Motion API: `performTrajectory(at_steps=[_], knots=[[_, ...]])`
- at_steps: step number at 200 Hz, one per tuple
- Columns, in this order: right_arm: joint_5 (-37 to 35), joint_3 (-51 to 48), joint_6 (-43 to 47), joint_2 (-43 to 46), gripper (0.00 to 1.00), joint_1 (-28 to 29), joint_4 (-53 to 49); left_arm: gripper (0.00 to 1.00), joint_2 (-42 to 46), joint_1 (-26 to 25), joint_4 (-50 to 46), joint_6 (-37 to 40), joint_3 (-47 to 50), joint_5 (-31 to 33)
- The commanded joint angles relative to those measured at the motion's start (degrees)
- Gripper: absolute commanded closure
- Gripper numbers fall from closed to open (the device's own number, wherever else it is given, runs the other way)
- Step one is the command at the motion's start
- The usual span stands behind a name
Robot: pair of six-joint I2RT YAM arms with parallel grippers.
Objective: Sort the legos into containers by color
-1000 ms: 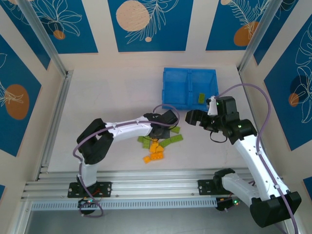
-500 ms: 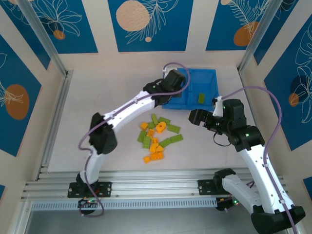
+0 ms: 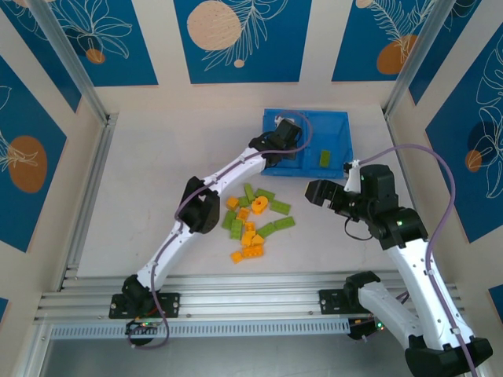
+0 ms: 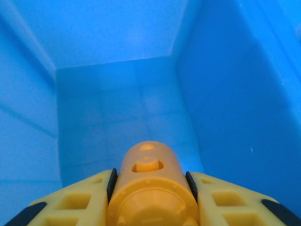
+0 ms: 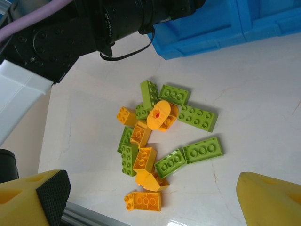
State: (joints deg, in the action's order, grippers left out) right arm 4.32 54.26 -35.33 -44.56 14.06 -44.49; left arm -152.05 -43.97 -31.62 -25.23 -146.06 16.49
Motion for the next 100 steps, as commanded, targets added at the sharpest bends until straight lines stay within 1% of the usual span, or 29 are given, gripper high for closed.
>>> performTrajectory(at_steps=[1, 13, 33, 48, 66, 75, 80, 100], knots=[[0.41, -0.99, -1.38, 0.70, 0.07, 0.52, -0.03, 0.49, 0.86, 0.39, 2.18, 0.00, -3.18, -2.72], [0.74, -0.91, -1.41, 0.61, 0.07, 0.49, 0.19, 0.45, 1.60, 0.39, 1.59, -0.16, -3.18, -2.62], [0.57, -0.32, -1.32, 0.31, 0.07, 0.61, 0.06, 0.45, 3.97, 0.37, 0.38, -0.15, -3.18, -2.54], [0.18, -0.12, -1.33, 0.35, 0.08, 0.66, -0.15, 0.47, 6.87, 0.26, -1.49, 0.13, -3.10, -2.14], [-0.26, -0.25, -1.36, 0.27, 0.08, 0.75, -0.20, 0.50, 12.70, -0.15, -4.99, 0.82, -1.46, 0.68], [-0.52, -0.51, -1.51, 0.26, 0.08, 0.80, -0.08, 0.51, 17.00, -0.25, -5.43, 0.73, 1.88, 1.35], [-0.61, -0.75, -1.58, 0.18, 0.08, 0.87, 0.10, 0.51, 19.54, -0.30, -4.57, 0.83, 5.28, 1.41], [-0.95, -1.88, -2.06, -0.60, 0.08, 1.61, 1.48, 0.52, 34.70, -0.51, 4.08, 1.99, 25.10, 0.28]])
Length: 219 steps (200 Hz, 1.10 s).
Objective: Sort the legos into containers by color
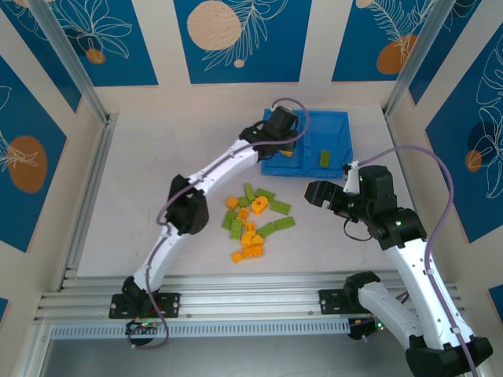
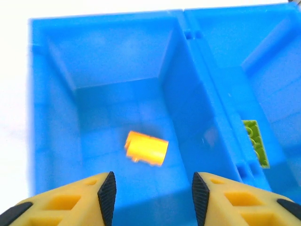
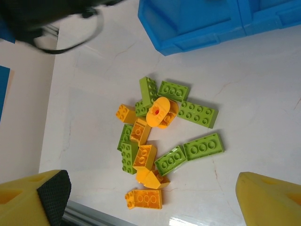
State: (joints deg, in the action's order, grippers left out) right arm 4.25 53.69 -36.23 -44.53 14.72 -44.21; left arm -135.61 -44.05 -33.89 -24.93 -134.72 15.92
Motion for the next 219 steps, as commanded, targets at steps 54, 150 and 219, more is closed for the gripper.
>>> performTrajectory(at_steps=[54, 150, 219], knots=[[-4.33, -2.71, 2.74, -12.07, 0.08, 6.84, 6.18, 0.54, 52.09, -2.52, 16.56, 15.39, 54.16, -6.59], [-16.82, 13.11, 23.24, -52.11, 0.09, 14.46, 3.77, 0.04, 91.10, -5.87, 3.85, 52.94, 90.62, -23.70], [-12.75, 18.73, 28.14, -62.12, 0.22, 14.55, 1.06, 0.00, 91.23, -5.88, 8.20, 57.75, 96.55, -21.52]])
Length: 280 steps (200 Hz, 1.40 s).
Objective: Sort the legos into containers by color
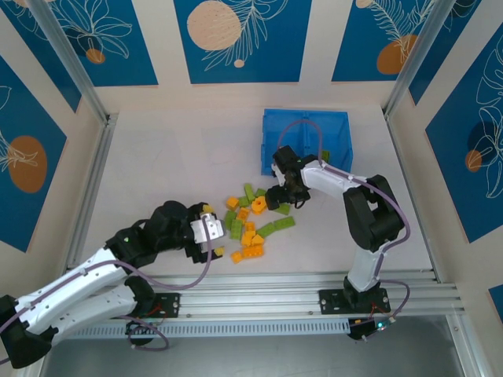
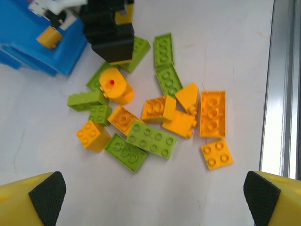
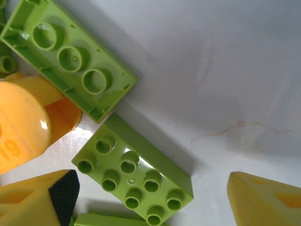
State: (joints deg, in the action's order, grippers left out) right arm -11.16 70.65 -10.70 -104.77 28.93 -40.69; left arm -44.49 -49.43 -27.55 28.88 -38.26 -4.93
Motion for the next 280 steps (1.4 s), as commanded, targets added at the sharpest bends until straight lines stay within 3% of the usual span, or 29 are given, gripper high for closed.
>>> performTrajectory(at_steps=[1, 43, 70, 81, 103, 138, 180, 199, 218, 280], knots=[[2.78, 1.77, 2.61, -1.99, 0.22, 0.34, -2.42, 0.00, 0.19, -0.50, 1.88, 3.92, 0.11, -0.68], [4.48, 1.13, 1.04, -4.48, 0.39, 0.60, -2.13, 0.00, 1.81, -0.36, 2.81, 4.25, 0.99, 0.31], [3.86, 0.29, 0.40, -4.48, 0.45, 0.78, -1.97, 0.00, 2.48, -0.39, 2.82, 4.25, 1.26, 1.15], [4.03, -0.07, 0.33, -4.37, 0.43, 0.99, -2.18, 0.00, 2.74, -0.40, 2.90, 4.25, 1.34, 1.13], [5.02, -0.39, 0.50, -3.77, 0.27, 1.82, -3.08, 0.00, 2.85, -0.40, 3.01, 4.34, 1.49, 1.68], [11.05, -2.40, 0.99, -2.16, 0.22, 2.19, -1.44, 0.00, 2.63, -0.40, 3.09, 4.19, 1.51, 1.59], [-1.69, -1.65, -1.24, -4.91, 0.44, 3.21, -2.38, 0.00, 2.74, -0.39, 2.99, 3.94, 1.47, 1.34], [-1.70, -1.77, -1.69, -4.06, 0.58, 3.50, -1.86, 0.00, 2.96, -0.36, 2.78, 4.24, 1.47, 0.62], [-0.06, -2.51, -2.22, -1.32, 0.65, 3.42, -0.53, 0.00, 3.64, -0.39, 2.59, 4.84, 1.65, -1.12], [0.54, -5.21, -6.01, 16.25, 0.70, 1.30, 5.16, 0.00, 7.37, -0.40, 5.10, 4.62, 2.66, 1.05]])
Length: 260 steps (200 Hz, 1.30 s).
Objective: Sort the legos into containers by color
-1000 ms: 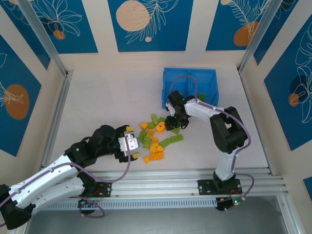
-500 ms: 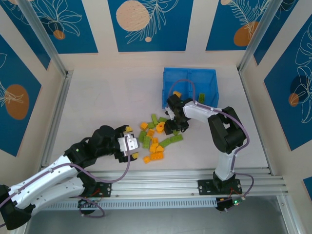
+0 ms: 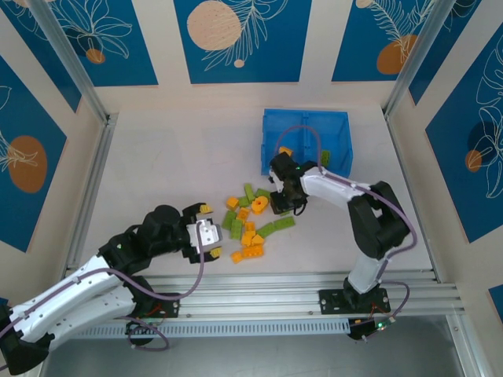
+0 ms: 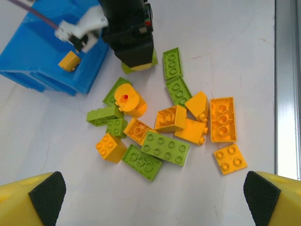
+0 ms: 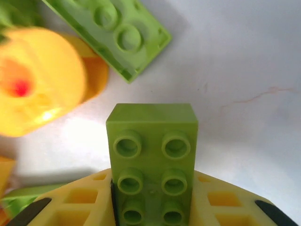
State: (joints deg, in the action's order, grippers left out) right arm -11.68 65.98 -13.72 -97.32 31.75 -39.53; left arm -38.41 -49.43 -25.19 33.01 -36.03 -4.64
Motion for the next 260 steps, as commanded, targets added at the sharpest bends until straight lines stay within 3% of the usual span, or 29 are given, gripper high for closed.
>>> performTrajectory(at_steps=[1, 47, 97, 146, 182, 236, 260], knots=[[1.10, -0.56, -3.12, 9.16, 0.70, -1.74, 4.18, 0.00, 1.31, -0.36, 2.76, 0.48, 0.44, 0.82], [-0.69, -1.23, -9.13, 18.53, 0.70, -14.95, 14.19, 0.00, 2.15, -0.31, 2.46, 0.23, 0.23, 3.76], [-6.42, 9.04, -7.93, 3.64, 0.70, -25.87, 17.48, 0.00, 2.44, -0.14, 1.72, -0.37, -0.68, 5.79], [-4.60, 24.93, -11.29, -15.98, 0.69, -28.42, 12.95, 0.00, 3.42, -0.06, 1.22, -1.06, -0.97, 6.48], [1.00, 30.92, -13.92, -21.84, 0.63, -29.29, 8.50, 0.00, 4.04, 0.33, 1.31, -1.01, -1.06, 7.55], [3.08, 26.75, -15.03, -12.75, 0.56, -29.55, 7.55, 0.00, 3.09, 1.08, 4.02, -2.98, -0.86, 7.28], [5.58, 22.54, -15.03, -6.28, 0.54, -29.46, 7.98, 0.00, 1.42, 1.35, 9.51, -13.57, -2.73, 9.62]])
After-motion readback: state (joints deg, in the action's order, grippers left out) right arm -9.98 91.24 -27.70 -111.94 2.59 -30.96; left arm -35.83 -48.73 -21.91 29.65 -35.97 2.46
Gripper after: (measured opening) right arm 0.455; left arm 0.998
